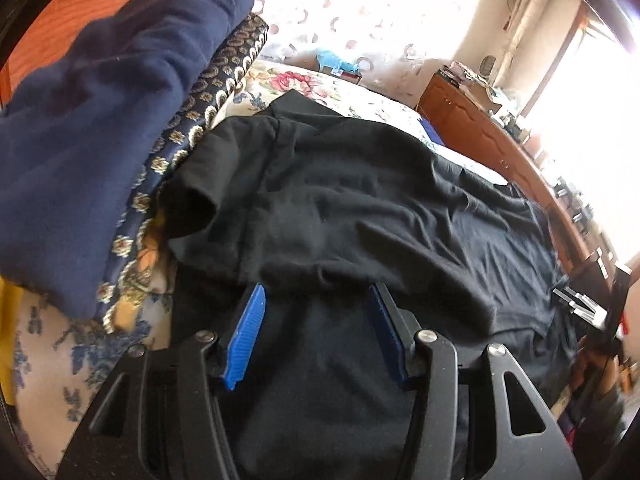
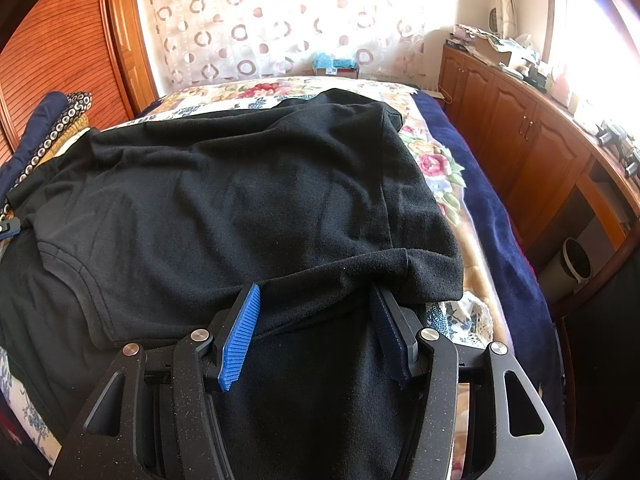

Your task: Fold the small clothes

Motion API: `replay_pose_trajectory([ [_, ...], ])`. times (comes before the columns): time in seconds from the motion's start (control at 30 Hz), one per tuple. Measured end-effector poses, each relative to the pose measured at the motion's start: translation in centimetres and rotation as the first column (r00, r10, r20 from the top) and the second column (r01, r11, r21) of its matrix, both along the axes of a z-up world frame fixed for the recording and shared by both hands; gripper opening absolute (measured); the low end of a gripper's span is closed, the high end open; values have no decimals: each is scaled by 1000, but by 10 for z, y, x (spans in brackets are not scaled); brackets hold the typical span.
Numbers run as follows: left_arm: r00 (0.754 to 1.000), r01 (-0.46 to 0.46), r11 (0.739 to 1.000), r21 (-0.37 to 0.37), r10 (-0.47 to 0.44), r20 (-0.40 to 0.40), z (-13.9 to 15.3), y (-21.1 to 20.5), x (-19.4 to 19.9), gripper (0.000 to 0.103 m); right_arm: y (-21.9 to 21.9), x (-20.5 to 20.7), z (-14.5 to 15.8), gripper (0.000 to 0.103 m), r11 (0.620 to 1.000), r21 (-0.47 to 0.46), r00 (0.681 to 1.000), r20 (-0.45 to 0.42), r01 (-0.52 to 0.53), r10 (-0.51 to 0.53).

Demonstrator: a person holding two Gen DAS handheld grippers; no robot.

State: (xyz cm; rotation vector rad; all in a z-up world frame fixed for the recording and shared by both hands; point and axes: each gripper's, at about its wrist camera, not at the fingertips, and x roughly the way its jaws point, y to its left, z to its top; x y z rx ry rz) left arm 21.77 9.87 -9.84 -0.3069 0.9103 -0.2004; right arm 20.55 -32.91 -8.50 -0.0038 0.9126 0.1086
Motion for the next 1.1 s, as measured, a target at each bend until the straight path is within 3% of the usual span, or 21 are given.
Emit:
replay_pose_trajectory([
  [0.5, 998, -46, 990, -131, 39, -57, -4, 6, 35, 52, 0, 0, 0, 58, 1000, -2, 1000, 1, 0, 0],
  [0.57, 998, -51, 991, -125, 46, -46, -4, 6, 35, 42, 0, 0, 0, 58, 1000, -2, 1000, 1, 0, 0],
  [0.63, 998, -46, 993, -106, 42, -35, -6, 5, 35, 24, 0, 0, 0, 58, 1000, -4, 1000, 1, 0, 0],
  [0.67, 999, -42, 993, -110, 39, -31, -7, 6, 34, 10, 0, -1, 0, 58, 1000, -3, 1000, 2, 1, -1],
  [0.8, 1000, -22, 992, -121, 24, 15, -3, 8, 28, 1, 0, 0, 0, 57, 1000, 0, 1000, -1, 7, -7],
  [0.83, 1000, -18, 993, -116, 21, 23, -2, 6, 26, 1, 0, 3, 1, 55, 1000, -1, 1000, -6, 9, -9],
  [0.9, 999, -13, 995, -98, 18, 46, 3, 4, 23, 0, -4, 5, 3, 39, 999, 18, 999, -8, 32, -32],
  [1.1, 994, 10, 998, -63, -3, 114, 19, -3, 12, 0, -21, 7, 7, 5, 994, 80, 997, 7, 77, -78],
])
